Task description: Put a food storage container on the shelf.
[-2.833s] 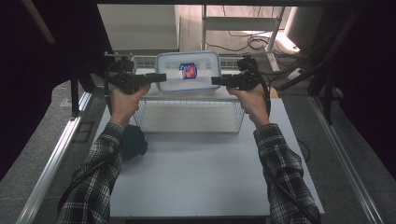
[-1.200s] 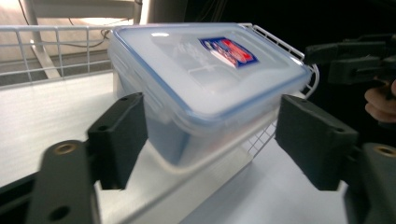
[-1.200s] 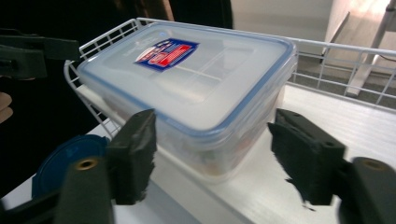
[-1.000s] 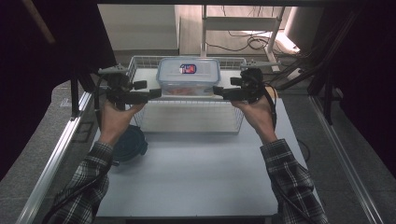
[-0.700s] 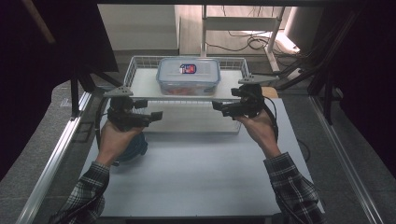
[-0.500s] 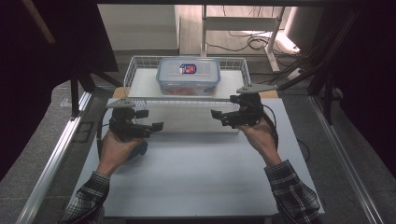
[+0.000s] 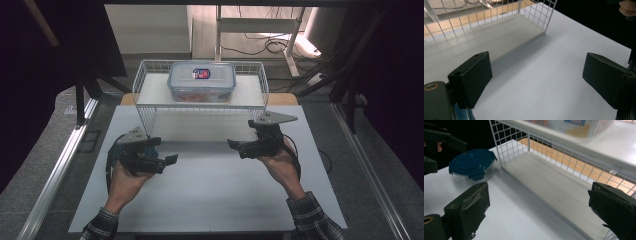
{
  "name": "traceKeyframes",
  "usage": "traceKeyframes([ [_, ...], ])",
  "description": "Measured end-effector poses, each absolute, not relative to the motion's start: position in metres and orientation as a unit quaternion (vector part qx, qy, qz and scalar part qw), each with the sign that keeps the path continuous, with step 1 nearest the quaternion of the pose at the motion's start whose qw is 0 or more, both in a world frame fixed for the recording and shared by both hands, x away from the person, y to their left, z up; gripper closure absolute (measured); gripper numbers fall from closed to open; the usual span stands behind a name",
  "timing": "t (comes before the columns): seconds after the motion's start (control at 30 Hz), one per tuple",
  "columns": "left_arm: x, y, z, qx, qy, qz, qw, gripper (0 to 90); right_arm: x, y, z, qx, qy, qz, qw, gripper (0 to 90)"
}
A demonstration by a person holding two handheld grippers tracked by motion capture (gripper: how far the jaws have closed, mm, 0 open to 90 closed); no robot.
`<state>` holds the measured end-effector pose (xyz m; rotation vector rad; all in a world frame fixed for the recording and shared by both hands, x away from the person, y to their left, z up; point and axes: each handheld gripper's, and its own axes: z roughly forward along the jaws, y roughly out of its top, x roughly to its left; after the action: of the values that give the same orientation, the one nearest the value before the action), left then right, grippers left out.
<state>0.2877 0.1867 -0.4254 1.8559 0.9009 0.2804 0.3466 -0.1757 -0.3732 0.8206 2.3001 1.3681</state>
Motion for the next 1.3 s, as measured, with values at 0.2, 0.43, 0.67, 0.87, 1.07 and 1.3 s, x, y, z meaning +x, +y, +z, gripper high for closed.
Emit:
traceKeyframes([
  [0.2, 0.275, 0.183, -0.443, 0.774, 0.371, 0.114, 0.500, 6.0, 0.334, -0.185, -0.390, 0.295, 0.807, 0.481, 0.173, 1.8],
  [0.43, 0.262, 0.176, -0.463, 0.786, 0.360, 0.119, 0.488, 4.4, 0.321, -0.191, -0.408, 0.305, 0.810, 0.472, 0.168, 1.1],
  [0.67, 0.249, 0.175, -0.480, 0.790, 0.353, 0.120, 0.488, 4.5, 0.308, -0.193, -0.422, 0.312, 0.810, 0.470, 0.158, 0.7],
  [0.87, 0.241, 0.171, -0.497, 0.801, 0.350, 0.115, 0.472, 3.8, 0.296, -0.195, -0.446, 0.304, 0.819, 0.460, 0.158, 0.9],
  [1.07, 0.238, 0.160, -0.510, 0.823, 0.336, 0.111, 0.444, 3.1, 0.285, -0.201, -0.475, 0.311, 0.829, 0.440, 0.149, 0.8],
  [1.3, 0.241, 0.159, -0.509, 0.822, 0.344, 0.115, 0.438, 2.5, 0.282, -0.199, -0.484, 0.306, 0.840, 0.421, 0.155, 0.8],
])
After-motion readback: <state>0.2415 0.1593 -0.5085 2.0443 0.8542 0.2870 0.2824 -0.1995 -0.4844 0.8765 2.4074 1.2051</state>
